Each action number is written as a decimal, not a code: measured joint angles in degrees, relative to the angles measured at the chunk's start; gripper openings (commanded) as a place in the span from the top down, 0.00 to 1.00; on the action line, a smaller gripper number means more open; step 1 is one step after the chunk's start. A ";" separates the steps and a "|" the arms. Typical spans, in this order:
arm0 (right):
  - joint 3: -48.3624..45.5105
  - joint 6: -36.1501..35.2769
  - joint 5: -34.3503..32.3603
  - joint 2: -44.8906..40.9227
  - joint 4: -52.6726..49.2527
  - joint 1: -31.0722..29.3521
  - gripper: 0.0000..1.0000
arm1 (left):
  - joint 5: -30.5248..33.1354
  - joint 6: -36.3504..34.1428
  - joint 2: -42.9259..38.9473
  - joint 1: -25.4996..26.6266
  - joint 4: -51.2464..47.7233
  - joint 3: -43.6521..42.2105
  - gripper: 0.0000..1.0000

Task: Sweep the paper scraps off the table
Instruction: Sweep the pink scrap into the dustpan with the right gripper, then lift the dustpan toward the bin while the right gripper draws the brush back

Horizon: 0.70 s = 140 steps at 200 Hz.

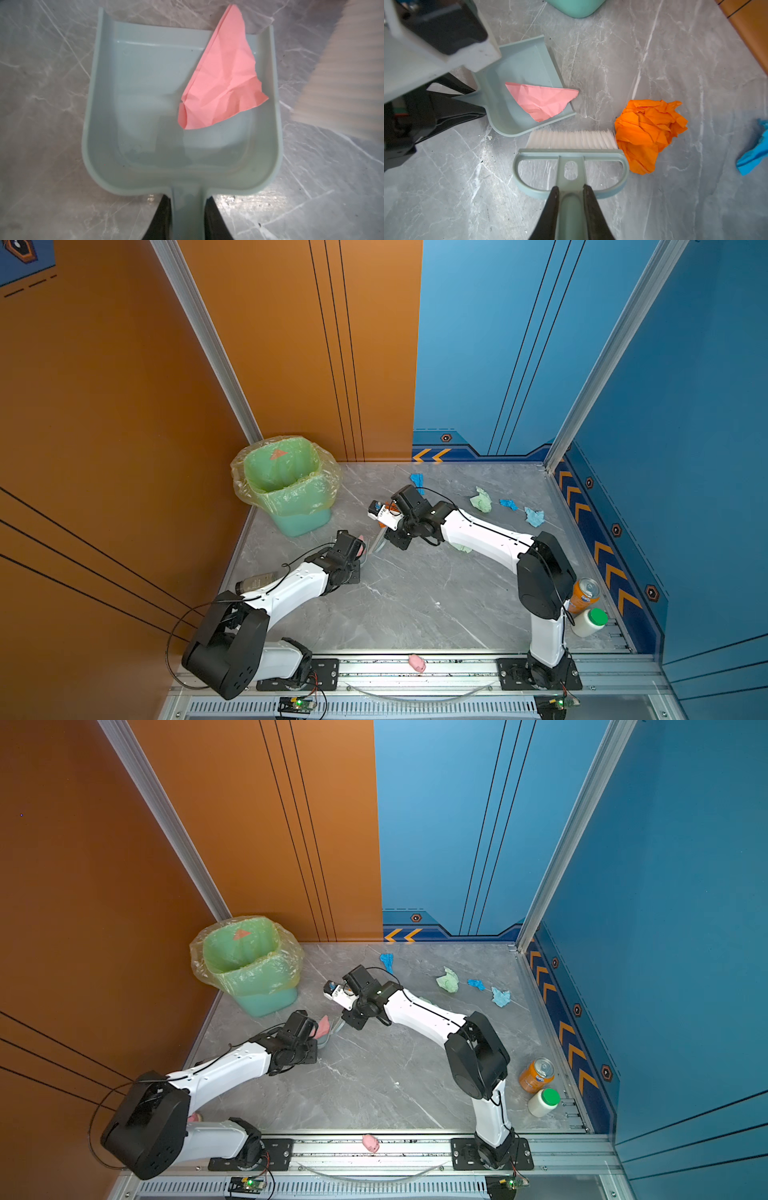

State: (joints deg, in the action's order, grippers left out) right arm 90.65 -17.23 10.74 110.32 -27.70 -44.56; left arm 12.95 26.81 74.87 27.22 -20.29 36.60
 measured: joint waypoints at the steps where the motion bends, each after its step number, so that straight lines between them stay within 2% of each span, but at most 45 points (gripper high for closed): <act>1: -0.02 0.04 0.00 -0.11 0.00 0.02 1.00 | 0.02 0.00 -0.09 0.00 0.00 -0.02 1.00; 82: -6.97 2.69 0.00 -10.78 0.87 6.45 1.00 | 2.05 -1.92 -13.94 0.57 -0.63 -1.44 1.00; 140: -9.70 3.98 -0.04 -11.87 1.95 8.68 1.00 | 1.95 -3.91 -20.70 0.61 -5.35 2.45 1.00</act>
State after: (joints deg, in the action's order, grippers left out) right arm 80.95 -13.26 10.70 98.45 -25.76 -35.88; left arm 14.90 22.90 54.17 27.83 -25.65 39.05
